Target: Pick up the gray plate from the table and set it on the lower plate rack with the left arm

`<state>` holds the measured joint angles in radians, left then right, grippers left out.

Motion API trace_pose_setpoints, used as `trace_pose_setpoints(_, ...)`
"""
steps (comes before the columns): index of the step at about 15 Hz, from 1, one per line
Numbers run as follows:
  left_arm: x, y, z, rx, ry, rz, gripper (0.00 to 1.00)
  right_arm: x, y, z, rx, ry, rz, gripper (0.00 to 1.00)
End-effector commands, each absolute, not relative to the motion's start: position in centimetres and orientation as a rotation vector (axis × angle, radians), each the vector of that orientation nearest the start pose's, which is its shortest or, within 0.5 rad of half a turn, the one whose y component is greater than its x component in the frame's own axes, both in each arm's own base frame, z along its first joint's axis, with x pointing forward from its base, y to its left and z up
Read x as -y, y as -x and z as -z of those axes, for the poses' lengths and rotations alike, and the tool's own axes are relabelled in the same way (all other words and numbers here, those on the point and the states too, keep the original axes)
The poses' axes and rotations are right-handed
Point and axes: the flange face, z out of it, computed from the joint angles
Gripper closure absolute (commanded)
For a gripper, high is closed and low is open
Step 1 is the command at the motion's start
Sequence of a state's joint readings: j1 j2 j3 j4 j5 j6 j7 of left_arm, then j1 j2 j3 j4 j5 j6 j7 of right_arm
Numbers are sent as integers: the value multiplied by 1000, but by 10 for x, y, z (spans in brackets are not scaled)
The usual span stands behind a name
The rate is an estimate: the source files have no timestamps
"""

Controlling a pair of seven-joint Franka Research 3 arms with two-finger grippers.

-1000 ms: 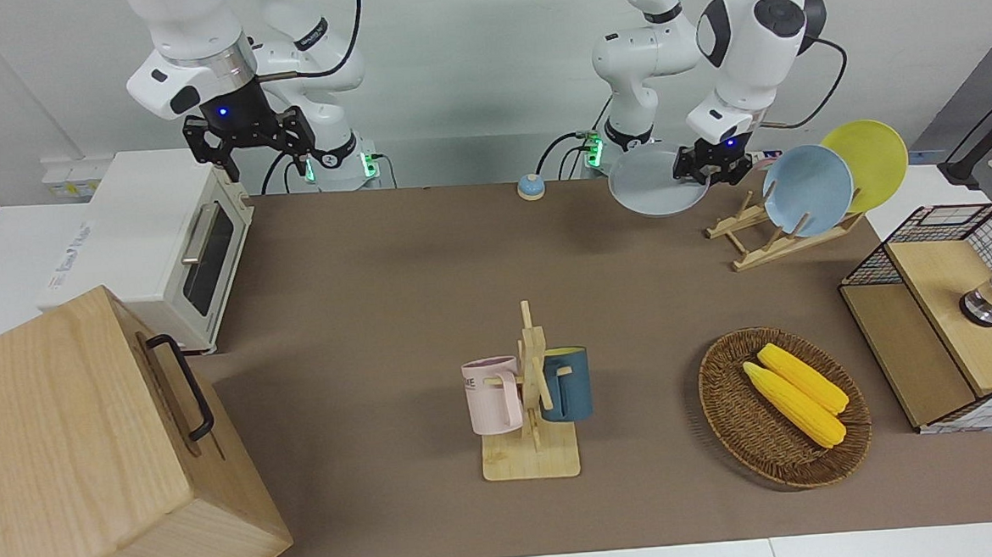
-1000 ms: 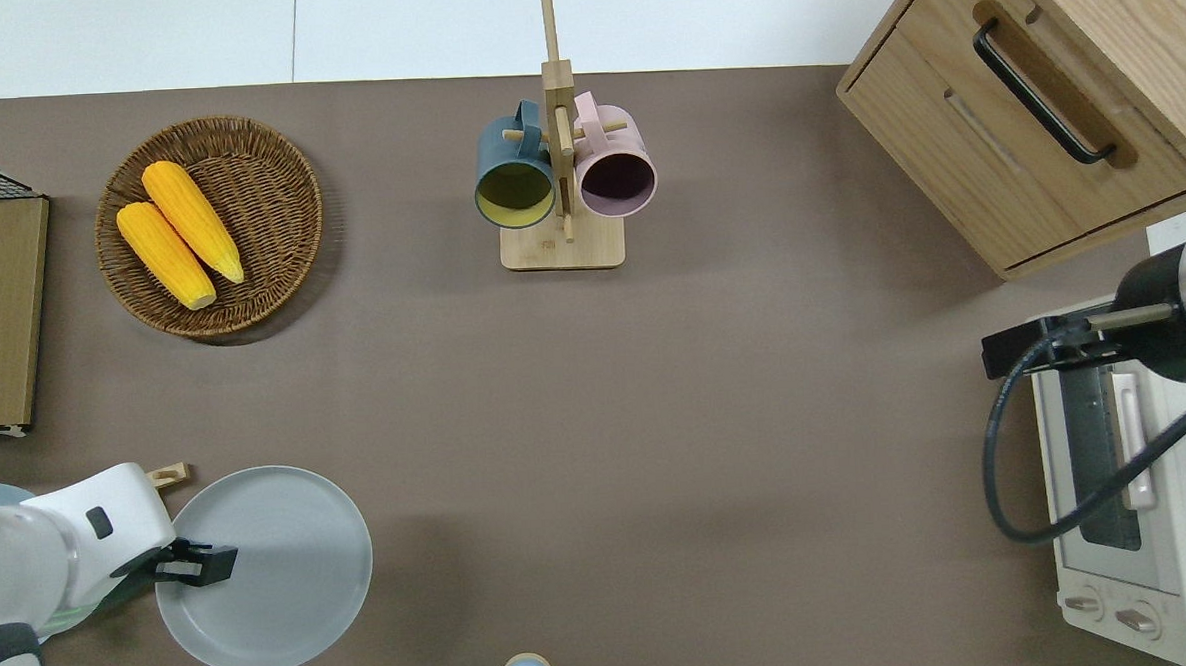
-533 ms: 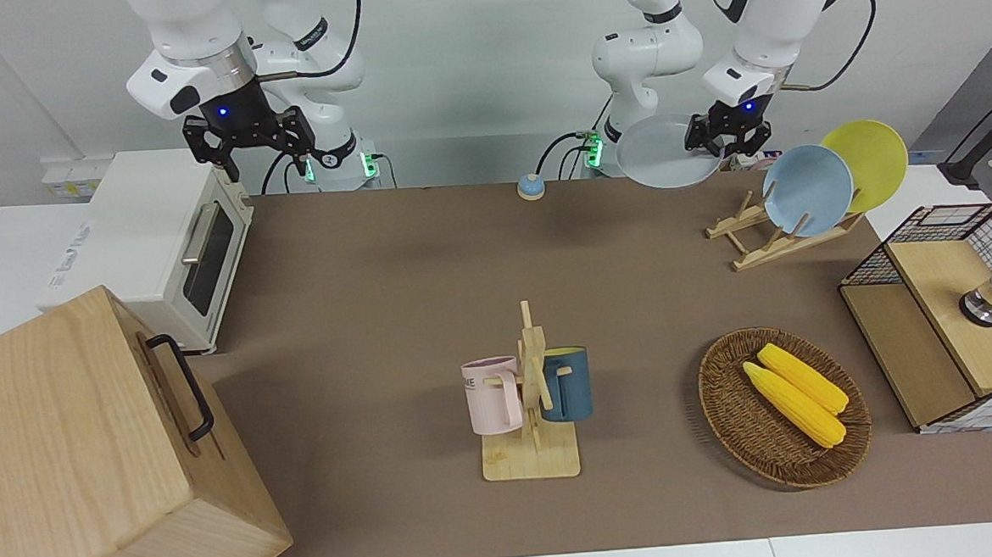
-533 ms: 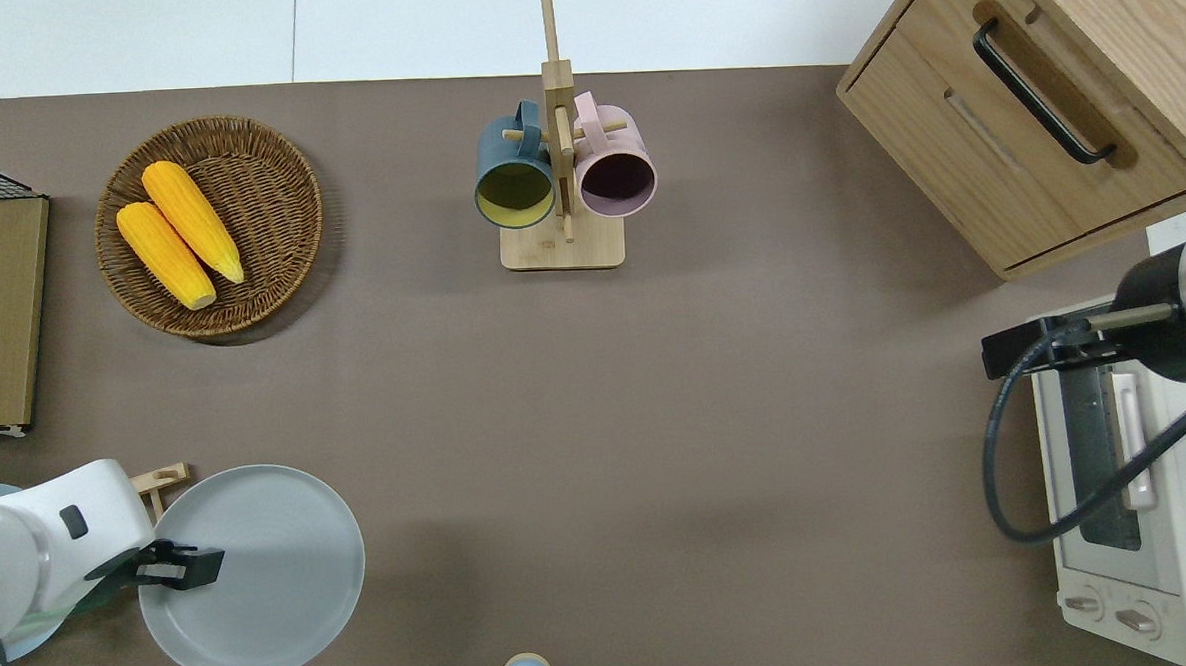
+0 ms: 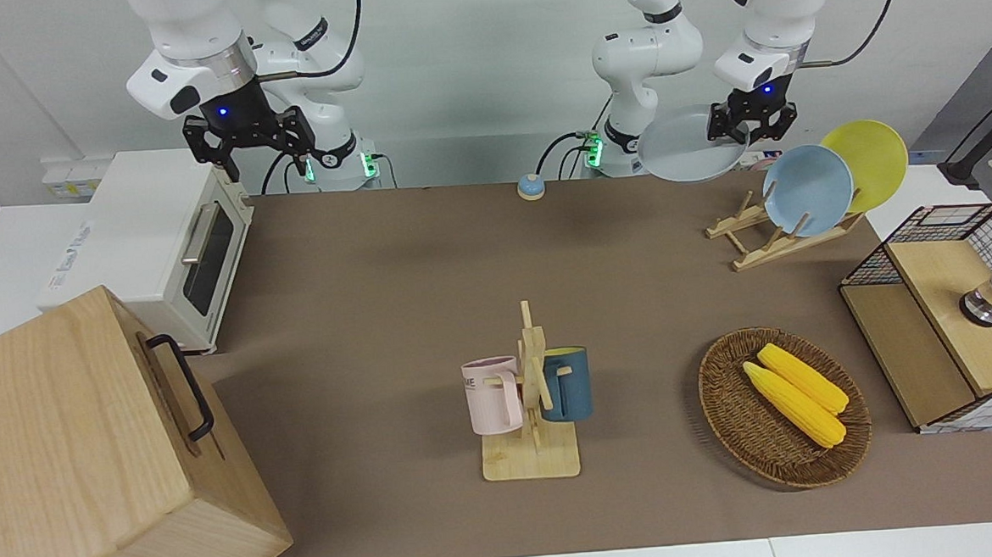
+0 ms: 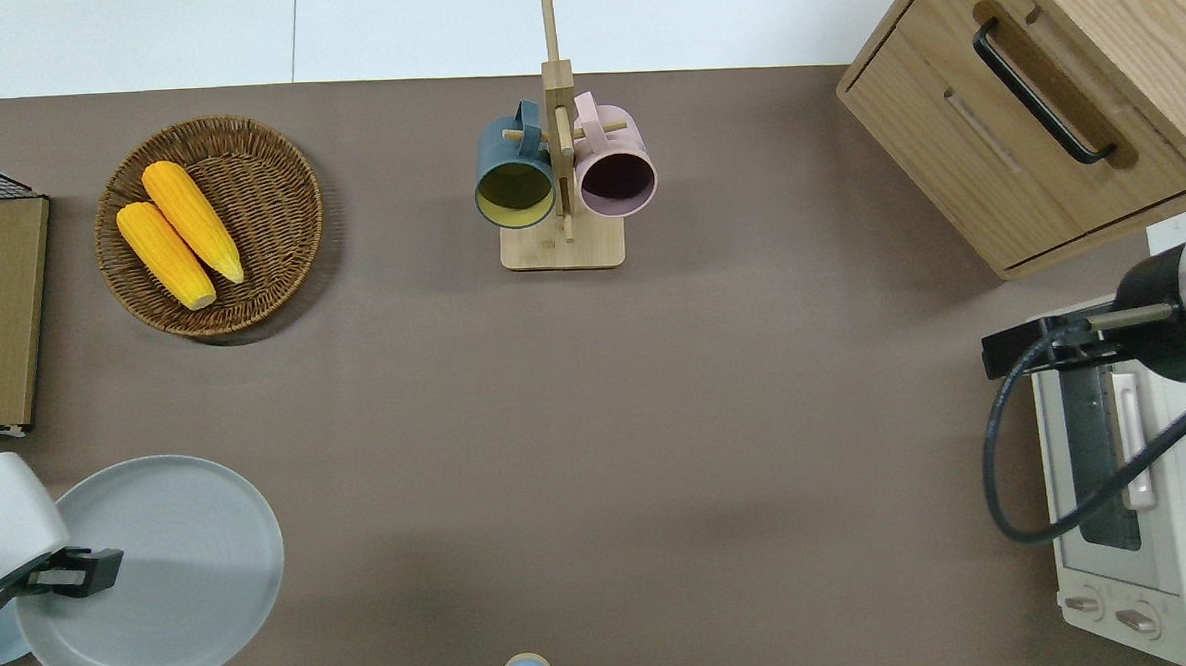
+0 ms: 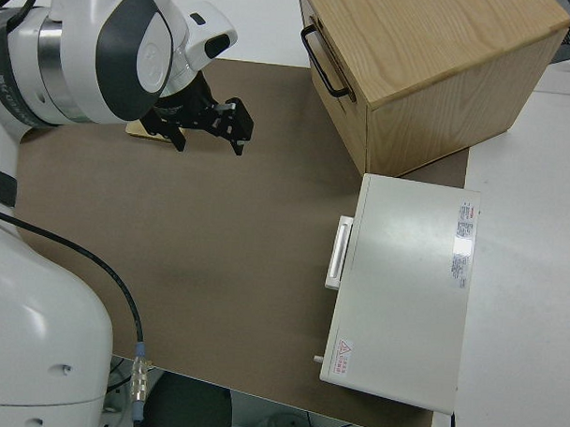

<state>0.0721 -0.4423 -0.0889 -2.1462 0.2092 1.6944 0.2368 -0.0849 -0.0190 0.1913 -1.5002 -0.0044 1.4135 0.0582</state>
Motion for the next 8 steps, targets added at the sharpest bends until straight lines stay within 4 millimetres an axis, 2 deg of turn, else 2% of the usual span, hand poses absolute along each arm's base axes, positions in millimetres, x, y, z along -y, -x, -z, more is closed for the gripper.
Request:
trace_pose_setpoints(1,-13,-422,-587,-311,2748,-72,1000,-58,-527,-657,75,3146,-116,13)
trace_pose_setpoints(8,-28,-427,-588,-54,2477,-17,1000,-58,-527,-657,75,3146,-116,11)
